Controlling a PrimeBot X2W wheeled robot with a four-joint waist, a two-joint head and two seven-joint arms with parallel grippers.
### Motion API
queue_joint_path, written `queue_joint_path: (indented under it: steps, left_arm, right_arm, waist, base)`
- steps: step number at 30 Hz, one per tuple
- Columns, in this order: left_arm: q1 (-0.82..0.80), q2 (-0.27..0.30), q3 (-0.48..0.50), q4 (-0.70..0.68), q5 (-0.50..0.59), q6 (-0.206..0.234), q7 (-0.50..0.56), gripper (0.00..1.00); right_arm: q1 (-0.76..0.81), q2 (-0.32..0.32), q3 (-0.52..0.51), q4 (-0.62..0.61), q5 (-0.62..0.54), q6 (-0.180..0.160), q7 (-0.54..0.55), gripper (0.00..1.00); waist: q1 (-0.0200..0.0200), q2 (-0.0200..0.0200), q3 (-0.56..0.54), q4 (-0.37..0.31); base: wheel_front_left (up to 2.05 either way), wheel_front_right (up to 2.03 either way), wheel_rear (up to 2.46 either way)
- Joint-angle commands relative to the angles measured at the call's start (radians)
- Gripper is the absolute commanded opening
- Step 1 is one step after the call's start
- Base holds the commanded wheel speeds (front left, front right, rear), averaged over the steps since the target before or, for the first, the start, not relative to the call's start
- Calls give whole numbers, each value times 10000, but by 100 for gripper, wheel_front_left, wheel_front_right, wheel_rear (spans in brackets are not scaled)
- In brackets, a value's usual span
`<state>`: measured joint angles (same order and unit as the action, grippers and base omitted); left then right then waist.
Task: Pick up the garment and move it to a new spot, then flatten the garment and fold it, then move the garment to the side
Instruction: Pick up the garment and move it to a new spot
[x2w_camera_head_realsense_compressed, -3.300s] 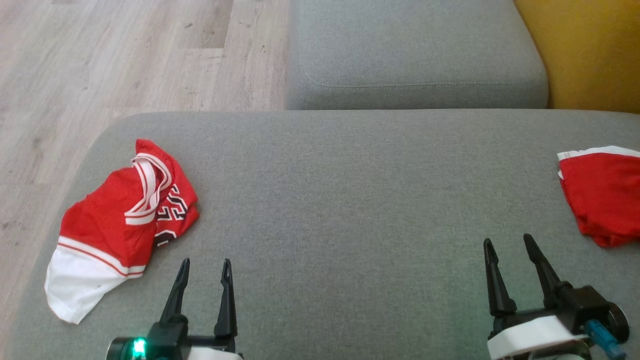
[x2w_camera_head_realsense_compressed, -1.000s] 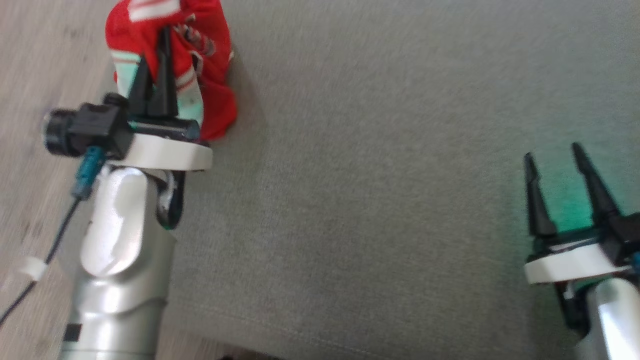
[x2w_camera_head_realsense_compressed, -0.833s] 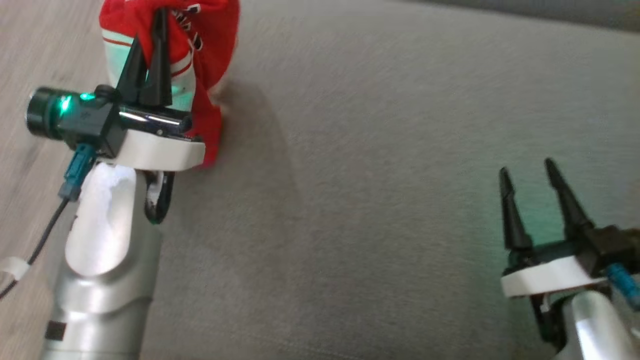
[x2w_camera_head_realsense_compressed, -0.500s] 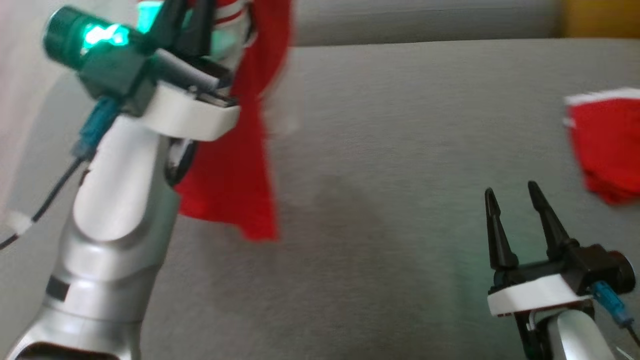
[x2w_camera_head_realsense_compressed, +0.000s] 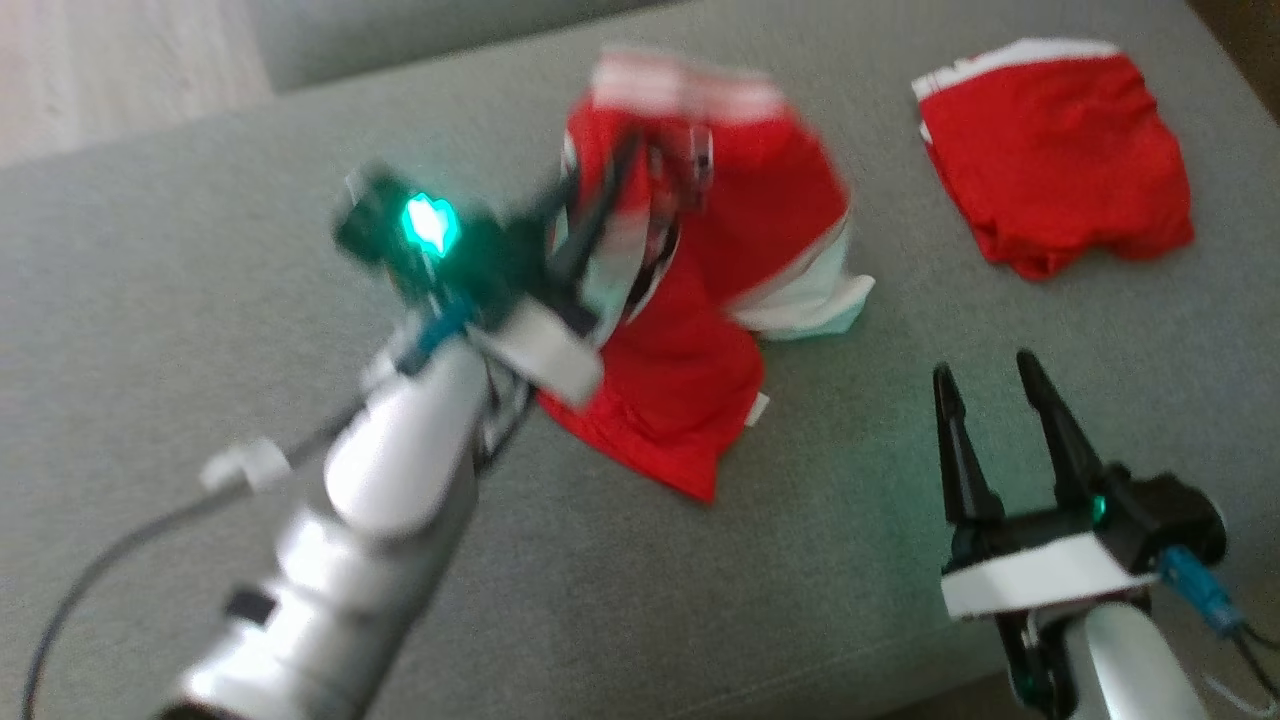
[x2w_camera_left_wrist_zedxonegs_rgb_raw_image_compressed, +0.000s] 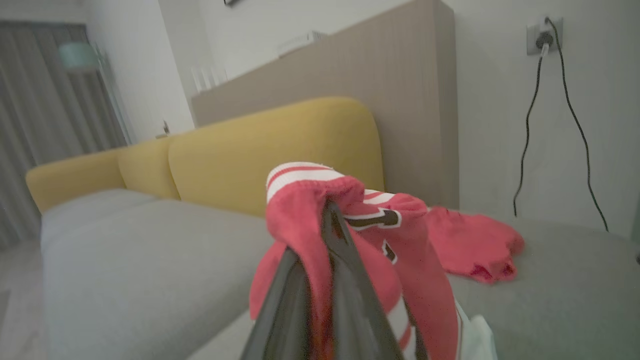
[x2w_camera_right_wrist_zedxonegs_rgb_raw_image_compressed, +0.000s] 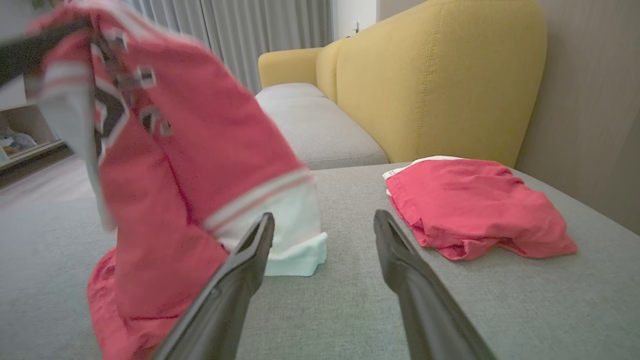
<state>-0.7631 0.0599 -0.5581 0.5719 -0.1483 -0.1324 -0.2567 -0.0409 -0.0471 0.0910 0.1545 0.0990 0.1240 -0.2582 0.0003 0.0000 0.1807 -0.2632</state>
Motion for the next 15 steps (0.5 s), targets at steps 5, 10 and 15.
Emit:
queue_joint_path:
  steps: [5,10,15]
  left_arm:
    - [873,6,-371,439,-96,18,-48,100]
    - [1788,-77,-594,-49,-376,75,-49,100]
    - [3846,-90,384,-1911,-512,792,-50,100]
  right_arm:
    - [-617,-33,307,-178,103,67,-36,100]
    - [-483,-33,163,17,-15,67,-36,100]
    - [101,-33,-86,220,-218,67,-36,100]
  waist:
    - [-3,0,783,-115]
    - [-3,0,375,566]
    - [-3,0,-728,1601]
  base:
    - [0,0,0]
    - [0,0,0]
    - [0,0,0]
